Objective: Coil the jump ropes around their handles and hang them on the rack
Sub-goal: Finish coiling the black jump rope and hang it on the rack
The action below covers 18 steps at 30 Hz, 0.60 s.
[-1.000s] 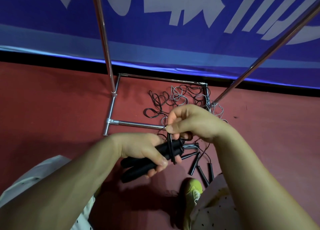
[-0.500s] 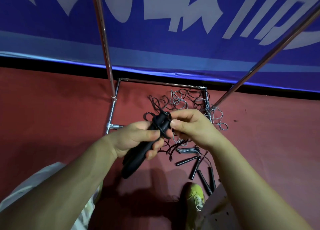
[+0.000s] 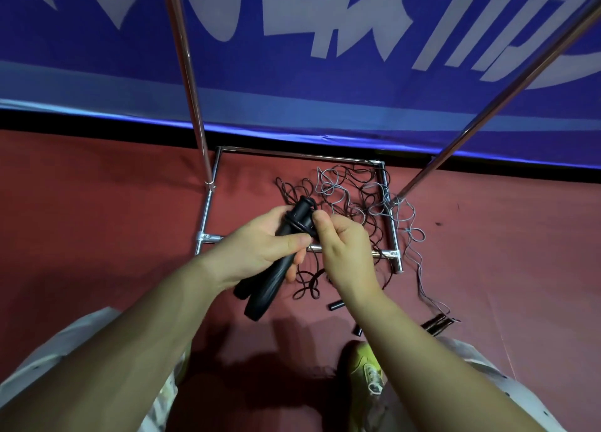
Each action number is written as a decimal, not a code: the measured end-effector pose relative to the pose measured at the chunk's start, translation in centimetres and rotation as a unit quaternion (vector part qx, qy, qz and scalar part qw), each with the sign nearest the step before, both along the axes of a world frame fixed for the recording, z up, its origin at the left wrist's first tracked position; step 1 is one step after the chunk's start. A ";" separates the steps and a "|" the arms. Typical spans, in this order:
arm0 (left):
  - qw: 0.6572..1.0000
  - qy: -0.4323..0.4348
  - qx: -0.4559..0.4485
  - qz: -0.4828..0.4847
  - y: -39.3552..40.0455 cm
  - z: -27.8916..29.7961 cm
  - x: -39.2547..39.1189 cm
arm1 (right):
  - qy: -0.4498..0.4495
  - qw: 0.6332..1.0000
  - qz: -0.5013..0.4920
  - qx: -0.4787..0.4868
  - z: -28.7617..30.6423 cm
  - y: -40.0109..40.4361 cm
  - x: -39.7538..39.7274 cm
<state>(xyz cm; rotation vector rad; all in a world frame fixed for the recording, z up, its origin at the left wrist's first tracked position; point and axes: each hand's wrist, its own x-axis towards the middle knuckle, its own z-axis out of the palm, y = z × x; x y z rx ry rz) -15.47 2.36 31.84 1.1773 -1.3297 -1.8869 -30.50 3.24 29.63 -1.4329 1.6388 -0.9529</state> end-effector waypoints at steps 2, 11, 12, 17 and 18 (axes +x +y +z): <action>1.000 -0.020 -0.012 0.016 0.0 0.1 -0.2 | -0.001 1.000 -0.013 0.008 0.0 0.1 0.4; 0.995 -0.021 0.016 0.100 -0.1 0.3 -0.2 | -0.014 0.994 0.032 0.105 2.3 -0.7 0.3; 0.993 -0.021 0.014 0.114 -0.3 0.3 0.1 | -0.023 0.989 0.058 0.138 2.6 -0.8 -0.1; 0.987 -0.015 0.010 0.160 -1.1 0.2 1.4 | 0.008 0.962 0.208 0.176 2.7 -1.3 -2.7; 0.987 -0.020 0.011 0.161 -1.1 0.0 1.4 | 0.031 0.963 0.206 0.170 2.9 -1.4 -3.1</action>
